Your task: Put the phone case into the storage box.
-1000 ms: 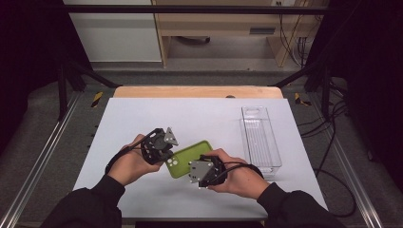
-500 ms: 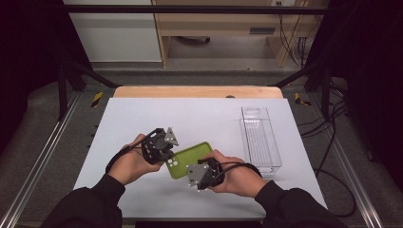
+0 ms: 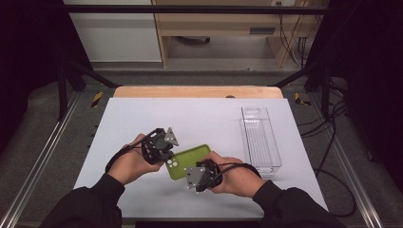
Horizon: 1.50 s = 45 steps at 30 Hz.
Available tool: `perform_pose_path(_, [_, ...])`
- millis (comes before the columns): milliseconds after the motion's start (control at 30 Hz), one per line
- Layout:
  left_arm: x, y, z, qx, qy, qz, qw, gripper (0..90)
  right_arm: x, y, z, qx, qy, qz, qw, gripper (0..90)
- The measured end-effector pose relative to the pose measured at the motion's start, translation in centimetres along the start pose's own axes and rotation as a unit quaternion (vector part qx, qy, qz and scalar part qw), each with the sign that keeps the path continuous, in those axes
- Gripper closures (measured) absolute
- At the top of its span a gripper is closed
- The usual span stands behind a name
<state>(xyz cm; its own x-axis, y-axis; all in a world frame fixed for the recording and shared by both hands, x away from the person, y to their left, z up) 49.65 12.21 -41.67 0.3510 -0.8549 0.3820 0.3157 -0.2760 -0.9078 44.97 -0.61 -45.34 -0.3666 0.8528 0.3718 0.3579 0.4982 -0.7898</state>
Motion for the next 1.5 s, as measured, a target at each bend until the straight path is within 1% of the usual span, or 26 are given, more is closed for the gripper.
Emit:
perform_pose_path(333, [-0.1, 0.0, -0.1, -0.004, 0.001, 0.001, 1.0000, 87.9, 0.2, 0.4, 0.3, 0.007, -0.010, 0.002, 0.9999, 84.5])
perform_pose_path(367, [-0.1, 0.0, -0.1, -0.004, 0.001, 0.002, 1.0000, 87.9, 0.2, 0.5, 0.3, 0.009, -0.014, 0.002, 0.9999, 85.0])
perform_pose_path(433, [-0.2, 0.0, -0.1, -0.005, 0.003, 0.003, 1.0000, 87.9, 0.3, 0.6, 0.5, 0.013, -0.014, 0.006, 0.9998, 85.8])
perform_pose_path(533, [-0.2, 0.0, -0.1, -0.005, 0.003, 0.005, 1.0000, 87.8, 0.4, 0.7, 0.6, 0.015, -0.022, 0.006, 0.9996, 86.4])
perform_pose_path(600, [-0.3, 0.1, -0.1, -0.007, 0.003, 0.006, 1.0000, 87.7, 0.4, 0.7, 0.7, 0.016, -0.020, 0.008, 0.9996, 86.7])
perform_pose_path(700, [-0.3, 0.2, -0.2, -0.008, 0.003, 0.007, 0.9999, 87.5, 0.4, 0.7, 0.7, 0.019, -0.021, 0.010, 0.9995, 86.9])
perform_pose_path(733, [-0.3, 0.3, -0.3, -0.009, 0.002, 0.004, 0.9999, 87.4, 0.4, 0.7, 0.7, 0.019, -0.023, 0.011, 0.9995, 87.0])
perform_pose_path(767, [-0.3, 0.3, -0.4, -0.011, 0.004, 0.008, 0.9999, 87.3, 0.4, 0.8, 0.8, 0.020, -0.024, 0.012, 0.9994, 87.1])
perform_pose_path(900, [-0.2, 0.4, -0.5, -0.013, 0.002, 0.008, 0.9999, 86.8, 0.4, 0.8, 1.0, 0.027, -0.026, 0.015, 0.9992, 87.4])
perform_pose_path(1100, [-0.2, 0.5, -0.6, -0.018, 0.000, 0.002, 0.9998, 85.7, 0.4, 0.8, 1.1, 0.032, -0.030, 0.016, 0.9989, 87.7])
perform_pose_path(1167, [-0.2, 0.6, -0.6, -0.021, -0.003, -0.003, 0.9998, 82.4, 0.4, 0.8, 1.2, 0.033, -0.030, 0.015, 0.9989, 87.8])
perform_pose_path(1267, [-0.2, 0.6, -0.5, -0.012, -0.011, -0.017, 0.9997, 68.2, 0.4, 0.8, 1.1, 0.031, -0.026, 0.016, 0.9990, 87.8])
perform_pose_path(1300, [-0.2, 0.5, -0.5, -0.012, -0.013, -0.022, 0.9996, 66.0, 0.4, 0.8, 1.1, 0.031, -0.024, 0.016, 0.9991, 87.8])
perform_pose_path(1333, [-0.2, 0.4, -0.4, -0.010, -0.019, -0.032, 0.9993, 63.2, 0.3, 0.8, 1.0, 0.030, -0.025, 0.016, 0.9991, 87.8])
perform_pose_path(1367, [-0.1, 0.3, -0.3, -0.007, -0.023, -0.038, 0.9990, 58.9, 0.3, 0.8, 0.9, 0.029, -0.024, 0.015, 0.9992, 87.8])
perform_pose_path(1433, [0.0, -0.1, -0.1, 0.001, -0.031, -0.063, 0.9975, 50.9, 0.2, 0.8, 0.8, 0.028, -0.017, 0.016, 0.9993, 87.8])
perform_pose_path(1500, [-0.1, -0.6, 0.3, 0.010, -0.044, -0.085, 0.9953, 43.4, 0.2, 0.7, 0.6, 0.027, -0.014, 0.011, 0.9995, 87.8])
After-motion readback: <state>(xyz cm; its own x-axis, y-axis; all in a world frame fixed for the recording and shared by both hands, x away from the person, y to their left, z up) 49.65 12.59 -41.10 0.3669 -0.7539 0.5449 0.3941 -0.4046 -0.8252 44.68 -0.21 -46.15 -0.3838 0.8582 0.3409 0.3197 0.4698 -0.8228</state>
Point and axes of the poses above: each handheld gripper's, and its own axes: y roughly forward along the jaws, x roughly out of its top, z roughly to its left, the point moved 6 cm from there along y, roughly forward along the jaws, and after that the axes turned 3 degrees about z, right-handed, at the moved point
